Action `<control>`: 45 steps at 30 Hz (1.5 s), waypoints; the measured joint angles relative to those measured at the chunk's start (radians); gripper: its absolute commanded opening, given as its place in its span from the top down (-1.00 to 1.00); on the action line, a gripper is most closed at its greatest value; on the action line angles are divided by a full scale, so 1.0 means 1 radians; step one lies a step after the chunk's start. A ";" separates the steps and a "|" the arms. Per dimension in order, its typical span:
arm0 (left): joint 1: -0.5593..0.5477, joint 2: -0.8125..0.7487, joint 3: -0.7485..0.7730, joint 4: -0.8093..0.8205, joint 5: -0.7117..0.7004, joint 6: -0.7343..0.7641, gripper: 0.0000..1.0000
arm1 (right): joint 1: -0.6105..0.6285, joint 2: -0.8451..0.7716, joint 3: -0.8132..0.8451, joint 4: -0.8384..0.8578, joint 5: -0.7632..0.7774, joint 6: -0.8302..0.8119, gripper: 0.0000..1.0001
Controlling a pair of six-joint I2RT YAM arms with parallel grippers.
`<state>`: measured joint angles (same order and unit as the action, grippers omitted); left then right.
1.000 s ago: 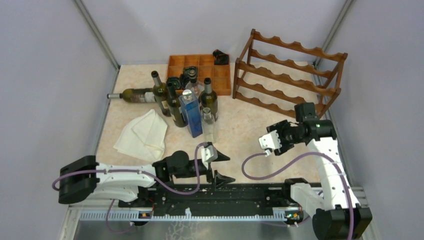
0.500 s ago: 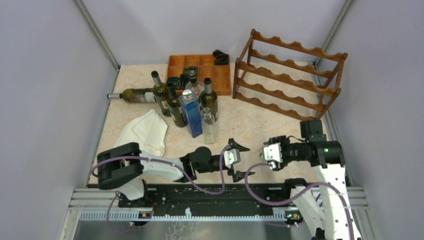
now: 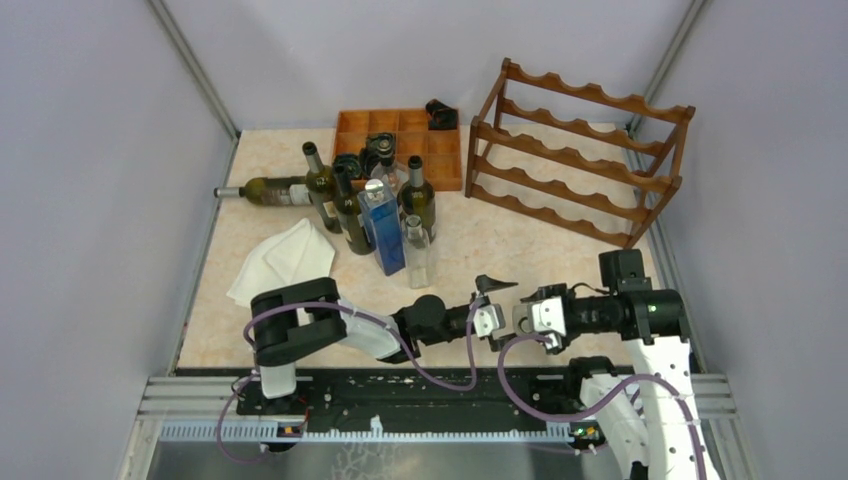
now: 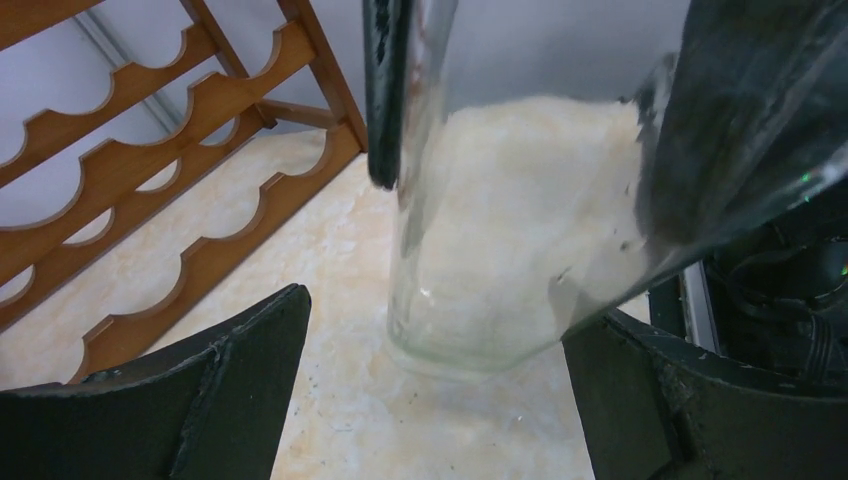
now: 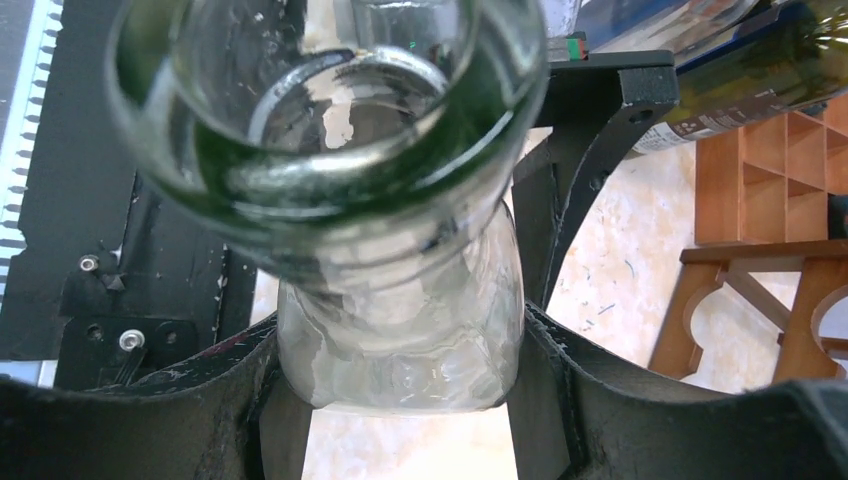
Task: Put the wine bottle on the wine rack
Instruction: Pick up the wine bottle from the center of the board.
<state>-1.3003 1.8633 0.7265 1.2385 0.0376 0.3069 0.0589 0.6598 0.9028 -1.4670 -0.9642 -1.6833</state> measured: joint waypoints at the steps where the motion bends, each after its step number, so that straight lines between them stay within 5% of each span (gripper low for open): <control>1: 0.000 0.009 0.006 0.010 0.005 0.001 -0.95 | 0.000 0.000 -0.006 0.007 -0.004 0.007 0.72; 9: 0.000 0.064 0.047 0.071 0.082 -0.019 -0.60 | 0.000 0.005 -0.020 0.045 -0.039 0.075 0.67; 11: 0.000 0.074 0.044 0.101 0.109 -0.032 -0.17 | 0.000 0.007 -0.021 0.053 -0.041 0.090 0.64; 13: 0.000 0.078 0.043 0.113 0.135 -0.036 0.70 | 0.000 0.008 -0.023 0.056 -0.047 0.105 0.55; 14: 0.000 0.080 0.043 0.115 0.148 -0.033 0.98 | 0.000 0.009 -0.026 0.061 -0.053 0.124 0.42; 18: 0.001 0.082 0.039 0.121 0.157 -0.043 1.00 | 0.000 0.010 -0.027 0.061 -0.053 0.143 -0.51; 21: 0.000 0.072 0.010 0.120 0.138 -0.029 1.00 | 0.000 0.007 -0.026 0.074 -0.052 0.167 -0.74; 35: 0.002 0.001 -0.077 0.040 -0.078 0.299 1.00 | -0.018 0.074 -0.004 0.119 0.195 0.434 -0.81; 45: 0.041 0.068 -0.004 0.031 -0.091 0.518 1.00 | -0.340 0.295 0.063 0.187 0.269 0.590 -0.74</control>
<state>-1.2591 1.9308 0.7223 1.2694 -0.0536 0.8249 -0.2806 0.9550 0.9653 -1.2797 -0.6952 -1.0931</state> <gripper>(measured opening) 0.650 0.875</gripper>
